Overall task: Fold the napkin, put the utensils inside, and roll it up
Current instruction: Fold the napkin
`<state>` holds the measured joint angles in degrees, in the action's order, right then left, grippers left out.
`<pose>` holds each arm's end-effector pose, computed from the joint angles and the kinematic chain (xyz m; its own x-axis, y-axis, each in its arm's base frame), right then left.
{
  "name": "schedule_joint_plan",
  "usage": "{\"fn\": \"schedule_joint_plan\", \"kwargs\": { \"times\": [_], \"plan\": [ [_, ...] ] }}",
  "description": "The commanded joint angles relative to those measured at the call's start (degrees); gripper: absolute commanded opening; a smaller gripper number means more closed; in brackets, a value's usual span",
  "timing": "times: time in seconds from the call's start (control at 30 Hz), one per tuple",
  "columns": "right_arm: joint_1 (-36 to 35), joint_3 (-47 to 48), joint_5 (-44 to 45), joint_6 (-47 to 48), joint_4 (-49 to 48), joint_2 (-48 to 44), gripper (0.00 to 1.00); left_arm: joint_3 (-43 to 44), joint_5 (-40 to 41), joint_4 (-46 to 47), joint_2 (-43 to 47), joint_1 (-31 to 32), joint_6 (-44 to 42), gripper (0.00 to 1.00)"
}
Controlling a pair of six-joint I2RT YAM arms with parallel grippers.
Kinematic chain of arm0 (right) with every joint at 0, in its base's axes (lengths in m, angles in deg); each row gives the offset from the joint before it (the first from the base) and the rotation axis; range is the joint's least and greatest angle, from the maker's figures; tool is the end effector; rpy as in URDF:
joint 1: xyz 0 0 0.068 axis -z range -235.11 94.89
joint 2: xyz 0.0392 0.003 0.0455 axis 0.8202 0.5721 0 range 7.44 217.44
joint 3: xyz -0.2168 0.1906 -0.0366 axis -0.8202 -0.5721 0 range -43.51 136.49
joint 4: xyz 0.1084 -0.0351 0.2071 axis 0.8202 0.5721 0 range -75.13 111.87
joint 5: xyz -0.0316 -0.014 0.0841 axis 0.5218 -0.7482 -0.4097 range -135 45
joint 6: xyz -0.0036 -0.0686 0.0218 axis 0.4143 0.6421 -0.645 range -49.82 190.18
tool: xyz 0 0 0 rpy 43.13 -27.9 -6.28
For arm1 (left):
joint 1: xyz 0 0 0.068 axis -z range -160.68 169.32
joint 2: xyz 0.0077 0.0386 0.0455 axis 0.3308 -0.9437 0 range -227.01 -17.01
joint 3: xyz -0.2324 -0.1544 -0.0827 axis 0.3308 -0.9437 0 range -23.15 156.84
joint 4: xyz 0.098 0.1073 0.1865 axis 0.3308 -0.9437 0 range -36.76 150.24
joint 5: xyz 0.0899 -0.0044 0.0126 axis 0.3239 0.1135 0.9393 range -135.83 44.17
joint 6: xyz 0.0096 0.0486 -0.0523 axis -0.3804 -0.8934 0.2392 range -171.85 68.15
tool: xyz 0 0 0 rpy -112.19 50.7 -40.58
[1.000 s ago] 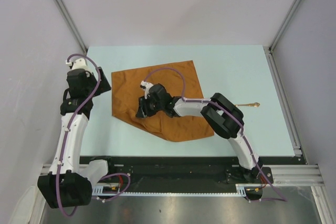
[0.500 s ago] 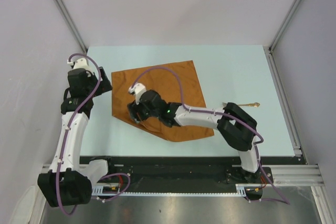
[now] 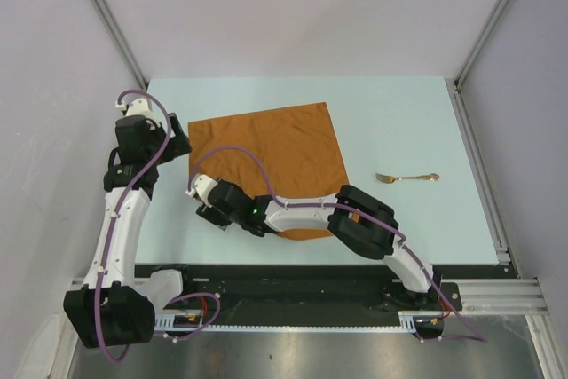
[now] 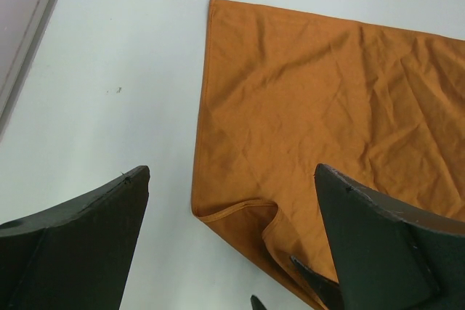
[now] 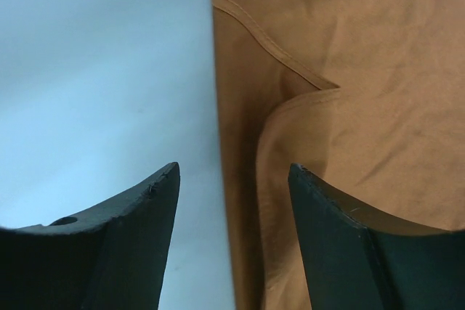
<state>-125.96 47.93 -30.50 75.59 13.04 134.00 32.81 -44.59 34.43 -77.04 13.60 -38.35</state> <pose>0.1818 0.4781 0.1919 -0.0995 -0.5649 -0.8191 -0.8591 0.4641 -0.2157 0.2152 0.0228 0.3363 -0.4544 -0.2799 -0.8457 -0.2306 0.9539 -0.1918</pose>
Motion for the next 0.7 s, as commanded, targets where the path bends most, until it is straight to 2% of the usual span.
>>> {"fn": "schedule_joint_plan", "kwargs": {
  "times": [0.0, 0.13, 0.27, 0.37, 0.67],
  "plan": [
    [0.89, 3.75, 3.87, 3.12, -1.69, 1.05, 0.66, -0.24, -0.8, 1.72, 0.09, -0.44, 0.74, 1.0],
    [2.03, 3.48, 2.64, 1.63, -2.04, 0.97, 0.64, -0.24, -0.8, 1.63, 0.09, -0.44, 0.65, 1.0],
    [4.4, 3.22, -4.46, -2.41, -1.96, 0.96, 0.62, -0.24, -0.8, 1.72, 0.0, -0.44, 0.74, 1.0],
    [5.72, 3.66, -6.41, -4.09, -1.6, 1.93, 0.58, -0.33, -0.8, 1.72, 0.0, -0.44, 0.83, 1.0],
    [6.25, 5.68, -4.66, -3.21, -0.64, 5.09, 0.52, -0.33, -2.2, 1.72, 0.0, -0.44, 0.83, 1.0]
  ]
}}
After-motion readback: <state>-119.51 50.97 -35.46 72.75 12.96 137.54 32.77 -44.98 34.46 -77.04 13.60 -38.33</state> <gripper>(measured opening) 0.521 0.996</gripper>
